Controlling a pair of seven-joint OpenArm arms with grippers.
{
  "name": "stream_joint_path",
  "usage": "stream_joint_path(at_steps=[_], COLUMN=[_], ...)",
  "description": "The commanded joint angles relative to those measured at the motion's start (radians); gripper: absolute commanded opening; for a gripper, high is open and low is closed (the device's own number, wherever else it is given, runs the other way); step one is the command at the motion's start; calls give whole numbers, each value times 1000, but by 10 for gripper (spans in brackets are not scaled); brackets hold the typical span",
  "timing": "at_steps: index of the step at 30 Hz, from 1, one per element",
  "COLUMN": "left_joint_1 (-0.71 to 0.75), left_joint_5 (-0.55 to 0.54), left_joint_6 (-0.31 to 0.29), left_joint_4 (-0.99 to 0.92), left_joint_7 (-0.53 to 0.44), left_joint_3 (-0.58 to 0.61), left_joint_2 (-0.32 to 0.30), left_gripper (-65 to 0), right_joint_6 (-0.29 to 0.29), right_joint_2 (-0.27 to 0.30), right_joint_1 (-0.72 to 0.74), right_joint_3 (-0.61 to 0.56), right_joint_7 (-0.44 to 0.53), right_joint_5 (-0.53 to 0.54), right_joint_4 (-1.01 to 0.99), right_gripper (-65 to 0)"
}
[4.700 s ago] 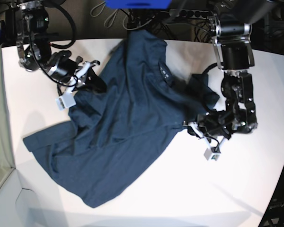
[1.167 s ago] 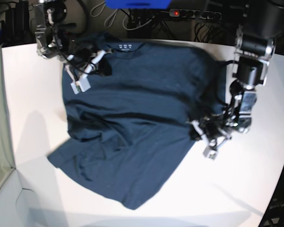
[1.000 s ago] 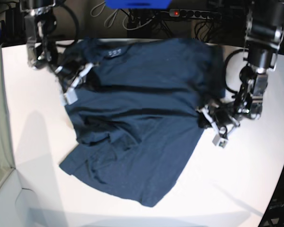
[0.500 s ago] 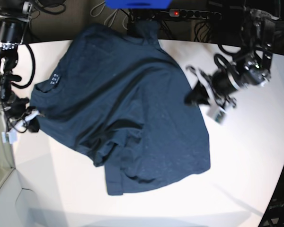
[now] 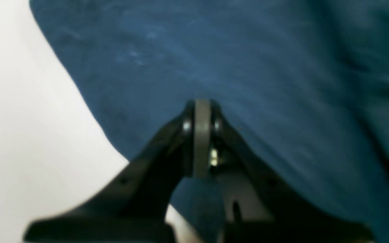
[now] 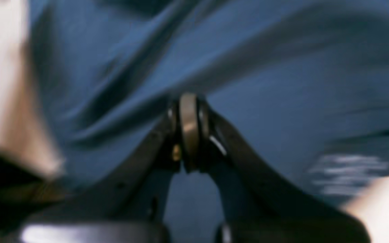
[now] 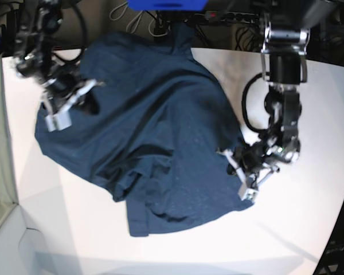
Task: Layout the t-shirt on the table in an organized manner, then fold the t-shirt properly
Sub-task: 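Grasp the shirt with both grippers and drag it across the table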
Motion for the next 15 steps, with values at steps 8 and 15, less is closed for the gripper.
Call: stream_joint_path(at_steps=[8, 15], left_joint_1=[-170, -144], left_joint_5=[172, 259], left_joint_6=[1, -4], left_joint_4=[-362, -514], left_joint_7=[-238, -298], left_joint_3=[-3, -10], left_joint_2=[17, -37], left_gripper=[-648, -648], right_joint_6=[7, 7], right_joint_2=[-26, 39], right_joint_1=[-45, 28], right_joint_3=[-159, -184], right_joint_7=[25, 117], right_joint_5=[8, 8], right_joint_4=[-48, -320], right_gripper=[-650, -650])
